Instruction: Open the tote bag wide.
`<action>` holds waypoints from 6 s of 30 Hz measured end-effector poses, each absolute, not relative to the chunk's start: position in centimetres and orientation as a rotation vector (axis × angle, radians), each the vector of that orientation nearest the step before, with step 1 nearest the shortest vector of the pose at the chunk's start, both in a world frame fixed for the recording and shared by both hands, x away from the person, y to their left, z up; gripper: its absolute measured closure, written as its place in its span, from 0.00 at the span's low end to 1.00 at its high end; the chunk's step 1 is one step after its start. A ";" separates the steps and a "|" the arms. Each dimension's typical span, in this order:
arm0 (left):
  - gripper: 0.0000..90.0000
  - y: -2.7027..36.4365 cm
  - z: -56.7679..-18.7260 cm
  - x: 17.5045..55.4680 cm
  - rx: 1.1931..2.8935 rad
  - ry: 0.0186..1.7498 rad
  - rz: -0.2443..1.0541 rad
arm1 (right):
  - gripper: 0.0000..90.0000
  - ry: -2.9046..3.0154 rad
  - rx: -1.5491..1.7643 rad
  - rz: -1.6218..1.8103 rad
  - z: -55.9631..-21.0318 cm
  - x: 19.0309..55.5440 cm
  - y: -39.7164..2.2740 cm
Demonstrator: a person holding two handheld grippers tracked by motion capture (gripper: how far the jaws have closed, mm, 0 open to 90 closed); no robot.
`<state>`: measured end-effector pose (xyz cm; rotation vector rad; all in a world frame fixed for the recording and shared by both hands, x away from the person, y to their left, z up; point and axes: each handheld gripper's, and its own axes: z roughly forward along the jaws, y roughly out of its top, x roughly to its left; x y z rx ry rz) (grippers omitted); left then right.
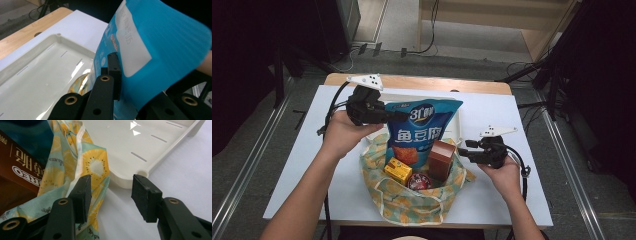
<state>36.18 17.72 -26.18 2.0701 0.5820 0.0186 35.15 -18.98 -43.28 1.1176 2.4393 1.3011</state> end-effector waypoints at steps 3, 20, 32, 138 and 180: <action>1.00 17.8 -25.1 36.2 2.064 0.580 0.035 | 0.58 2.444 1.117 1.301 -43.3 35.1 -19.0; 1.00 21.1 -19.2 36.5 2.040 0.593 0.156 | 0.58 2.450 1.103 1.309 -43.3 35.1 -18.5; 1.00 23.1 -17.9 38.5 2.039 0.663 0.241 | 0.58 2.447 1.112 1.324 -43.3 35.2 -18.6; 0.73 24.6 -38.8 44.3 2.140 0.901 0.118 | 0.58 2.493 1.106 1.286 -43.9 34.6 -18.2; 0.94 20.5 -40.2 50.2 2.026 1.084 0.108 | 0.58 2.489 1.096 1.311 -43.9 34.7 -18.4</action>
